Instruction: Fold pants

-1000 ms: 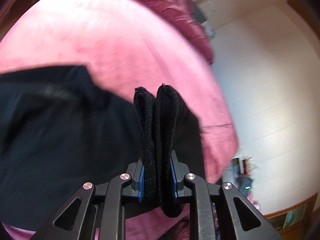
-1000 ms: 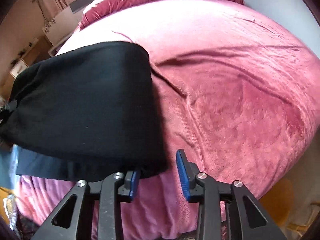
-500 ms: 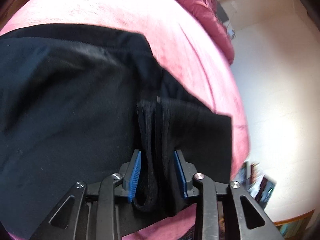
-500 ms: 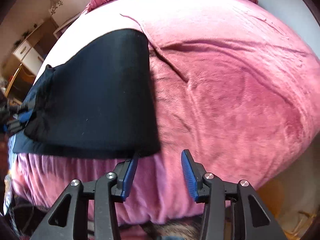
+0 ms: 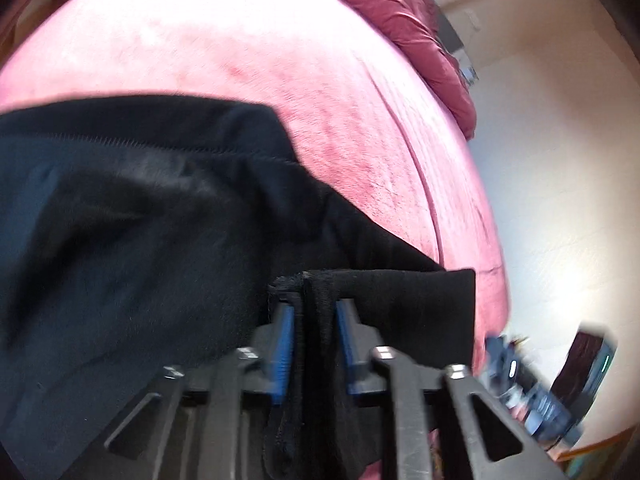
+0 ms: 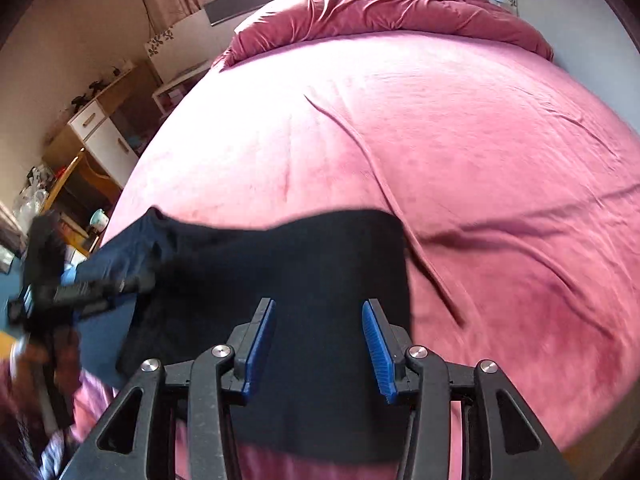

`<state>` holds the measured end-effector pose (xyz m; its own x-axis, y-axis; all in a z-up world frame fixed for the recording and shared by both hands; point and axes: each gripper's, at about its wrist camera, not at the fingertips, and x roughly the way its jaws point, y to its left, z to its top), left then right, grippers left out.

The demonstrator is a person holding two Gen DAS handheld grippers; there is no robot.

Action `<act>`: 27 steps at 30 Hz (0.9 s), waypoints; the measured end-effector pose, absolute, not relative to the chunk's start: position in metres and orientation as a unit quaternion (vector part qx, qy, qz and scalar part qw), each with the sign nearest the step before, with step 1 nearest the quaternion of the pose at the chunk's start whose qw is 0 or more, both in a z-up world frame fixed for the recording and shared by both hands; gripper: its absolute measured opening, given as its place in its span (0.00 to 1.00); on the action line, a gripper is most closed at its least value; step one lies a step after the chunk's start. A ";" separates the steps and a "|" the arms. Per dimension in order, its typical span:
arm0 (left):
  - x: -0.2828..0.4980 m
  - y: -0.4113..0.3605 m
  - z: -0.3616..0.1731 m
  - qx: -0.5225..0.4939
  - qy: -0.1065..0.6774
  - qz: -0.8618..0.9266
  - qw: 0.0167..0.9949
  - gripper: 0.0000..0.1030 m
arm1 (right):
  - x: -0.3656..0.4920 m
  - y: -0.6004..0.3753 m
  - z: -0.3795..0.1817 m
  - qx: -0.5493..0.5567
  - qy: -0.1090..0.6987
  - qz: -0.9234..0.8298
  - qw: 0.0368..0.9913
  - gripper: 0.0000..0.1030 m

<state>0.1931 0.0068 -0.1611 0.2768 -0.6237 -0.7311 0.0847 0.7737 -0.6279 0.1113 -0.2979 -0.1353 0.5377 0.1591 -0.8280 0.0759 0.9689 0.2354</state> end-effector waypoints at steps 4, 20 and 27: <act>0.187 -0.012 -0.146 -0.195 0.528 -0.233 0.793 0.11 | 0.148 -0.294 -0.152 0.111 0.496 0.001 0.861 0.44; 0.172 -0.048 -0.142 -0.099 0.507 -0.163 0.840 0.25 | 0.159 -0.273 -0.175 0.044 0.501 -0.033 0.864 0.49; 0.144 -0.019 -0.126 -0.098 0.484 -0.121 0.861 0.27 | 0.134 -0.256 -0.151 0.033 0.474 -0.036 0.879 0.57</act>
